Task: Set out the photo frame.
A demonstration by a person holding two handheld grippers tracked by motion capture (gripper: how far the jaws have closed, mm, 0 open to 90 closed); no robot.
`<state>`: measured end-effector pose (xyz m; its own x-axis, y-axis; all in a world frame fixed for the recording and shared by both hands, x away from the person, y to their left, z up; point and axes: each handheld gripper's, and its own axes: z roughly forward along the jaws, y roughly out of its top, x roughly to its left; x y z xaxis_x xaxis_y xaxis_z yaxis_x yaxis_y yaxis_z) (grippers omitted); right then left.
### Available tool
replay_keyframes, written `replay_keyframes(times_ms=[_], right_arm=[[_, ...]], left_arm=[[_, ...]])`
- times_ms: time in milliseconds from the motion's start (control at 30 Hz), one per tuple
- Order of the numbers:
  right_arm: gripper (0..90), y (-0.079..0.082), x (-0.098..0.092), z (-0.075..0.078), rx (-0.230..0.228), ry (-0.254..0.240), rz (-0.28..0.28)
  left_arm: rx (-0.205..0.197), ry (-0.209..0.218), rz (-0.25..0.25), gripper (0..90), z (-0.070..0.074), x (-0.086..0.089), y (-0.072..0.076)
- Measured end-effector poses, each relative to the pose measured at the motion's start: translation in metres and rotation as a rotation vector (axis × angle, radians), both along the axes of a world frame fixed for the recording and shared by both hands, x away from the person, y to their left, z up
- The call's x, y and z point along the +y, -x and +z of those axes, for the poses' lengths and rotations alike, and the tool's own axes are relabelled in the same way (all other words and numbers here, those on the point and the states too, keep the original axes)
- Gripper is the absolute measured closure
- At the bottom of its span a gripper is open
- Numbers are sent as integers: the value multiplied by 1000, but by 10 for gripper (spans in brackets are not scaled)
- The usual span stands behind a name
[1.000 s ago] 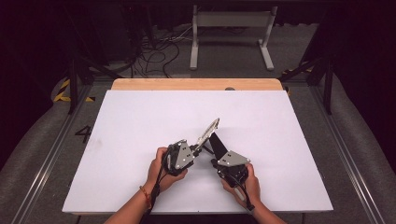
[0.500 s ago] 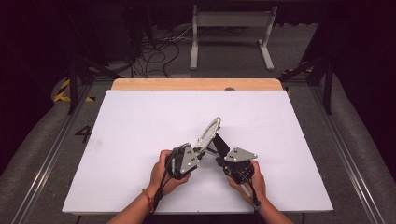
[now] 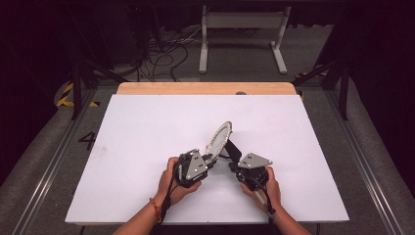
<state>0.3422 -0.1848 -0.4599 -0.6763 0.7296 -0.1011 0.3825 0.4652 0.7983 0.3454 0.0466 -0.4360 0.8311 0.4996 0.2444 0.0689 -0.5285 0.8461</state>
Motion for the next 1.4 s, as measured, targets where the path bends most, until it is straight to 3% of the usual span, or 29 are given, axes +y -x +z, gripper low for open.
replay_keyframes(times_ms=[267,400,500,600,667,767,933,1000,1167,1300,1400], right_arm=[[900,-6,-6,0,1,-3,-22],[882,-7,-8,0,8,-12,-31],[846,-5,-7,0,10,-21,-30],[822,0,-4,5,-3,-57,-21],[814,2,-2,7,-6,-75,-11],[791,9,7,13,-23,-103,28],[635,13,22,19,-32,-149,24],[584,11,26,20,-39,-153,-9],[527,7,35,20,-20,-191,-41],[493,7,44,20,-32,-195,-46],[483,2,48,20,-21,-223,-82]], left_arm=[[15,-3,-52,681,3,1,2],[31,14,-71,631,10,10,3],[30,-7,-67,578,12,21,7],[31,-34,-18,535,12,49,14],[36,-32,3,514,11,58,15],[54,-23,65,492,6,85,20],[84,-43,128,392,-6,115,29],[97,-51,146,363,-11,123,32],[120,-62,157,329,-17,128,33],[121,-70,149,313,-19,124,32],[129,-86,145,307,-22,121,31]])
